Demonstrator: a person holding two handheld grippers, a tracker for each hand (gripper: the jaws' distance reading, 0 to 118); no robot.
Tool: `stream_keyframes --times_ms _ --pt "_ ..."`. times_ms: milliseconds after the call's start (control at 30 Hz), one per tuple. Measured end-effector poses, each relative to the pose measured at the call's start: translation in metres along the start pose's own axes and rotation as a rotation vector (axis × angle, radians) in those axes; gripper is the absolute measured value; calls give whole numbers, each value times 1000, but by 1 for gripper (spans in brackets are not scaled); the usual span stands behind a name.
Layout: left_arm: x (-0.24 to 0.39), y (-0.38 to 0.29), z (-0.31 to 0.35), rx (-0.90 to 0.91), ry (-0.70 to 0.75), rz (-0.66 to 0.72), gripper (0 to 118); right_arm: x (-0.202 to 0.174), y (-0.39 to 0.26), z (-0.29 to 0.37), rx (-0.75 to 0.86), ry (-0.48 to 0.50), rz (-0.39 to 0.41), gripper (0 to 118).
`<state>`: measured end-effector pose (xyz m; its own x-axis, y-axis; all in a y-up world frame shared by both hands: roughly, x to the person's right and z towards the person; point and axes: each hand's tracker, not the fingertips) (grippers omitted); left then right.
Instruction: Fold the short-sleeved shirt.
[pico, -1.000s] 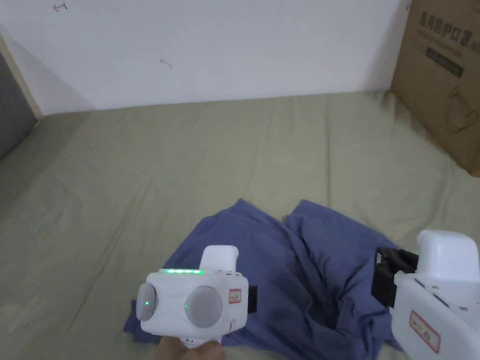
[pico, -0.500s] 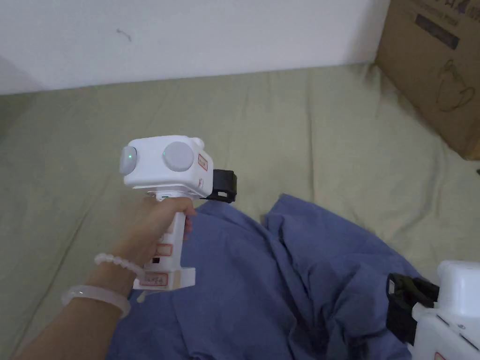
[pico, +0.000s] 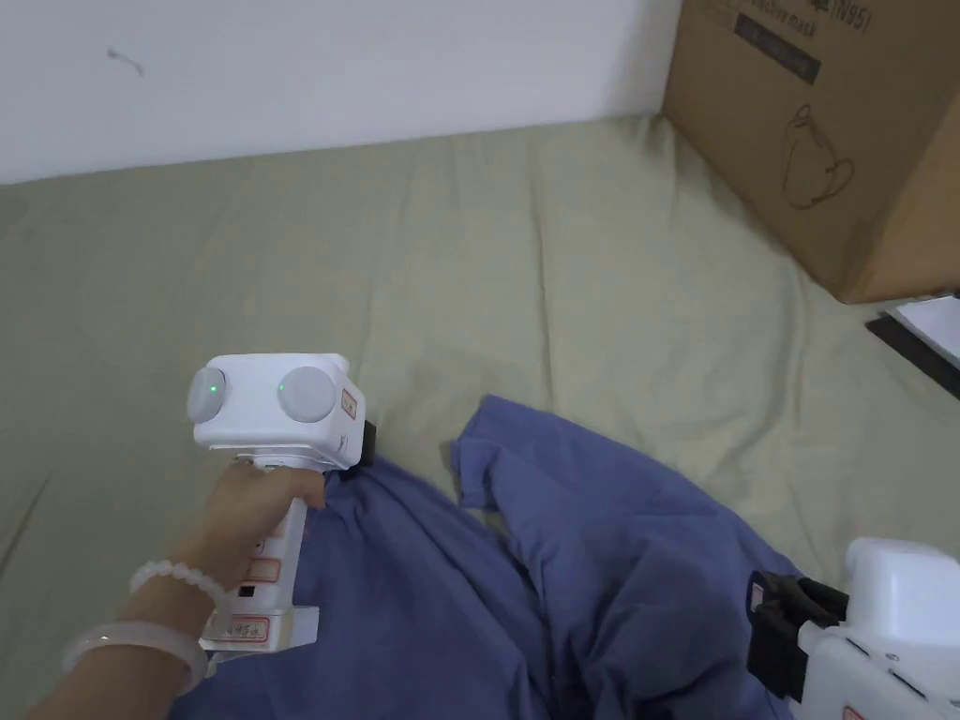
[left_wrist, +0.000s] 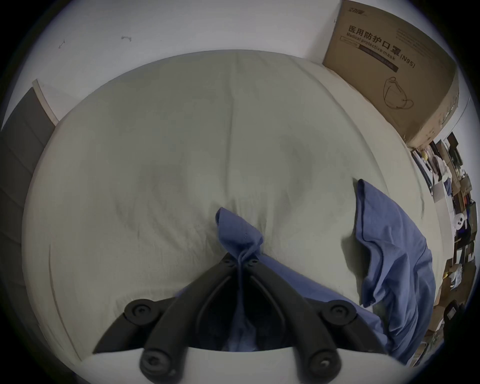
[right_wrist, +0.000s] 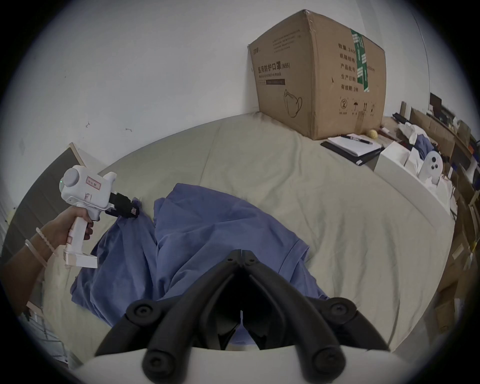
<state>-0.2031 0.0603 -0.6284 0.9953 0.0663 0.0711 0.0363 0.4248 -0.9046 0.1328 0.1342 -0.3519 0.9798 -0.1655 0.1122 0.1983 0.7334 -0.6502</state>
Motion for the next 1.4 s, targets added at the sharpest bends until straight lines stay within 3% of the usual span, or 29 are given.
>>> stream_keyframes --times_ms 100,167,233,300,333,367,467,533,633,667,700,767,800,833,933,1067,1400 --pt "-2 0 20 5 3 -44 0 4 16 -5 -20 33 13 0" --pt "-8 -2 42 36 -17 -21 0 7 37 -24 -81 99 97 1" --pt "-19 -11 64 122 -54 47 0 8 63 -53 -154 124 115 36" --pt "-22 -28 102 186 -119 67 0 11 91 -93 -260 200 122 85" --pt "-24 -34 113 189 -113 41 0 11 100 -113 -296 211 130 94" --pt "-25 -40 125 196 -97 7 0 12 108 -133 -309 201 139 95" --pt "-34 -58 161 243 -68 -33 0 4 123 -181 -368 40 254 93" --pt "-44 -69 177 267 -94 22 0 0 119 -200 -417 26 266 94" --pt "-58 -85 191 269 -111 53 0 -4 95 -225 -540 104 248 90" --pt "-63 -86 191 273 -96 55 0 -10 91 -220 -450 24 325 90" --pt "-67 -87 192 271 -73 46 0 -17 95 -211 -454 8 335 85" --pt "-72 -92 196 271 -43 42 0 -23 99 -203 -469 48 345 50" --pt "-77 -91 199 270 -40 48 0 -28 99 -200 -475 50 377 9" --pt "-81 -92 202 272 -42 60 0 -33 96 -199 -467 36 386 2" --pt "-92 -97 216 297 -72 121 0 -41 89 -198 -477 26 454 2" --pt "-102 -101 244 310 -2 81 0 -28 125 -170 -466 154 280 2" --pt "-130 -108 369 535 47 142 0 3 257 2 -57 277 122 2"
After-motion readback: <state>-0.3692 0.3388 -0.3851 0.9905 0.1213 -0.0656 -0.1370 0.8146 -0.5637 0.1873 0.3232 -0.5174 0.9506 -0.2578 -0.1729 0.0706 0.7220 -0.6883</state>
